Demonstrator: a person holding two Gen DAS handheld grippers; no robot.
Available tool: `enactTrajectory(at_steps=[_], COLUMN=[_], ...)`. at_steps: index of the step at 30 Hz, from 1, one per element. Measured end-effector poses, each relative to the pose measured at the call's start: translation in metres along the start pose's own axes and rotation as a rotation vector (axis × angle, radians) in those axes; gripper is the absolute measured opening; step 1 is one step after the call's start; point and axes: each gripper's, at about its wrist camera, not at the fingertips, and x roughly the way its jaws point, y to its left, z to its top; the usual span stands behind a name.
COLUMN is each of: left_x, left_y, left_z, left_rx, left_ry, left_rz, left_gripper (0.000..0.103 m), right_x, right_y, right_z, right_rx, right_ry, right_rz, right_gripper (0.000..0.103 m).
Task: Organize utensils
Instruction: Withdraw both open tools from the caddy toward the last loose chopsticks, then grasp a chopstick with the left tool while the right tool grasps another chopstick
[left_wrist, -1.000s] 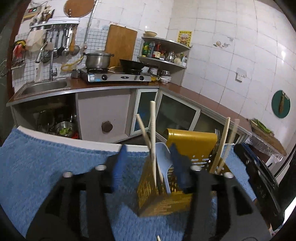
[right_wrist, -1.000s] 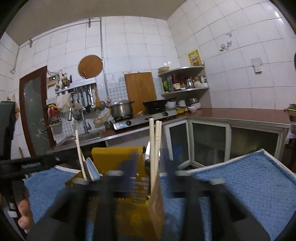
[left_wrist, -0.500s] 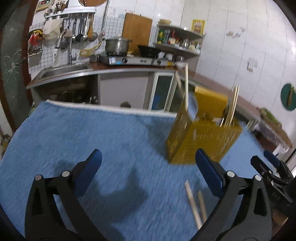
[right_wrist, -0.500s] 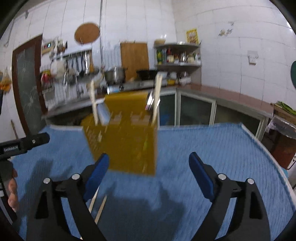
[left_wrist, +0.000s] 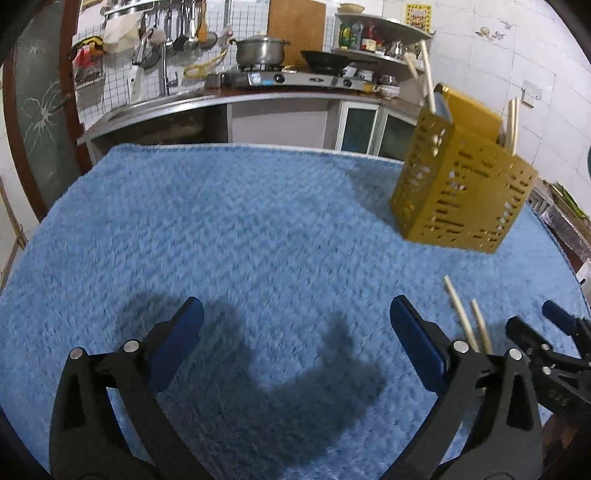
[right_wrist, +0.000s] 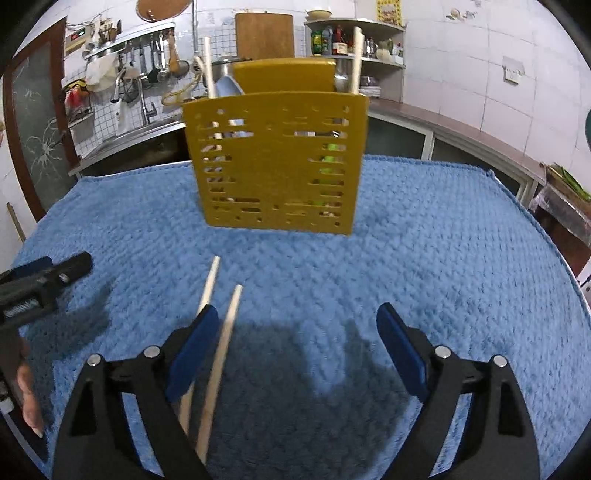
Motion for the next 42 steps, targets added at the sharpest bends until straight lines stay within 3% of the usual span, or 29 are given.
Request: enactTrajectory(at_steps=[4, 6, 11, 15, 24, 28, 34, 42], left_x=[0.006, 0.006, 0.006, 0.010, 0.016, 0.018, 0.014, -0.001], left_y=[-0.003, -0.005, -0.010, -0.010, -0.010, -0.007, -0.011, -0.070], left_z=[-0.002, -0.003, -0.004, -0.005, -0.005, -0.005, -0.003, -0.004], left_rx=[0.017, 0.033, 0.046, 0.040, 0.030, 0.013, -0.044, 0.045], left_ry=[0.026, 0.027, 0.033, 0.054, 0.079, 0.096, 0.127, 0.149], left_rz=[-0.008, -0.009, -0.009, -0.010, -0.006, -0.009, -0.045, -0.101], left_gripper=[0.098, 0.098, 0.098, 0.098, 0.098, 0.098, 0.098, 0.097], right_x=[0.011, 0.015, 0.017, 0.023, 0.025, 0.025, 0.023, 0.015], right_y=[0.008, 0.011, 0.018, 0.031, 0.035, 0.039, 0.023, -0.019], right_z=[0.001, 0.001, -0.001, -0.001, 0.000, 0.000, 0.002, 0.006], right_rx=[-0.006, -0.008, -0.006, -0.063, -0.075, -0.101, -0.098, -0.059], right_ry=[0.068, 0.088, 0.098, 0.126, 0.143, 0.138, 0.150, 0.156], right_rz=[0.017, 0.026, 0.070, 0.053, 0.061, 0.084, 0.116, 0.090], right_gripper=[0.057, 0.049, 0.045, 0.035, 0.028, 0.009, 0.006, 0.006])
